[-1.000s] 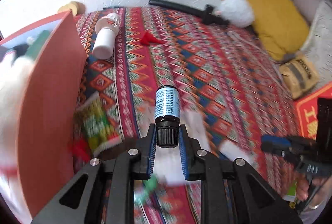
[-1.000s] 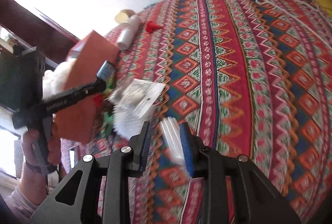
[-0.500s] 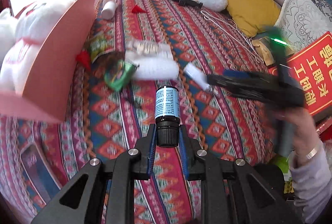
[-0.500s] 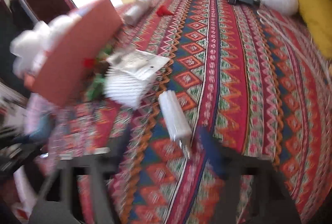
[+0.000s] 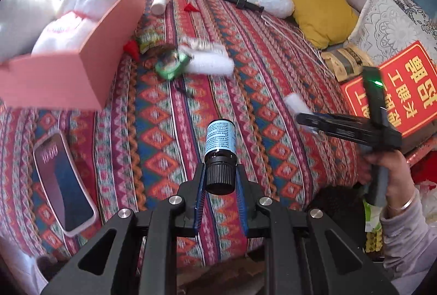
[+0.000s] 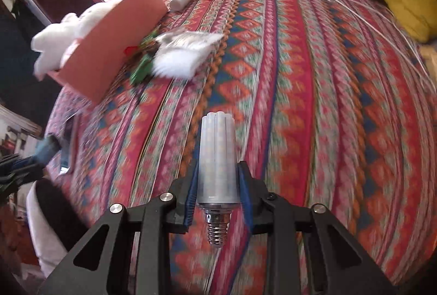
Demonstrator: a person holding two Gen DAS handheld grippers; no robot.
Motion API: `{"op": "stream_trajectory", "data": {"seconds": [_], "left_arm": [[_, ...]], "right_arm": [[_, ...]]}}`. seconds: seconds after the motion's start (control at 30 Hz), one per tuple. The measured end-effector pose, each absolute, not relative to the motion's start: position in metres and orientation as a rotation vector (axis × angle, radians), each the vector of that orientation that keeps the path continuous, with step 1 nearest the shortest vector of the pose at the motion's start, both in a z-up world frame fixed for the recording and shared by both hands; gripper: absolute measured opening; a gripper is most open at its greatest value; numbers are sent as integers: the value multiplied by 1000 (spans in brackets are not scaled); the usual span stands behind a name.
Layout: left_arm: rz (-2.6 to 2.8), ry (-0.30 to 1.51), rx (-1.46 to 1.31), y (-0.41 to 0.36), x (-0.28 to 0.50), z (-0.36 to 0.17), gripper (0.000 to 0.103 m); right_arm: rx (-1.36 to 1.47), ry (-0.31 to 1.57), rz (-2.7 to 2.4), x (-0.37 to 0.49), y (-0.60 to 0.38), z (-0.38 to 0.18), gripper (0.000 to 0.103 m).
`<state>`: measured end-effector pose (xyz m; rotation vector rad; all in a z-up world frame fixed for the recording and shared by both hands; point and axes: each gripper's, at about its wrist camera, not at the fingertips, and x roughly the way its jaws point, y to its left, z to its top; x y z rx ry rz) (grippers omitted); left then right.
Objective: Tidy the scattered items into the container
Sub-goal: 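Carry the bottle and white bulb over the pink box and open both tools, then move both open tools back toward the items beside the box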
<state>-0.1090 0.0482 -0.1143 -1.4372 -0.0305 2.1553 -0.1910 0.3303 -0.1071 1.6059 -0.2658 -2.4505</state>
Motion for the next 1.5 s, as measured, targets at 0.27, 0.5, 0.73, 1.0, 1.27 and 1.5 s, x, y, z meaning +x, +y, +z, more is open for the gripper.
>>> {"op": "stream_trajectory", "data": {"seconds": [0.27,0.5,0.73,1.0,1.27,1.5], "left_arm": [[2170,-125,-1432,23,-90,-110,17],[2398,-80,-1235,-29,-185,-28,17],[2566,-84,-1250,-71,-376,25,17],[2516,-181,-1538,-100,-508,-20,32],[2604,-340,-1435,-120,-457,13,70],[2590,-163,-1223,-68,-349,72,82]], "right_arm": [[1624,-319,-2422,-142,321,-87,27],[1353,-167,-2434,-233,250,-12,27],[1165,-139,-2419,-399,146,42,27],[1395,-150,-2319,-542,82,-23,31],[1107,-283,-2461,-490,140,21,70],[1064,-360,-2562,-368,229,52,74]]}}
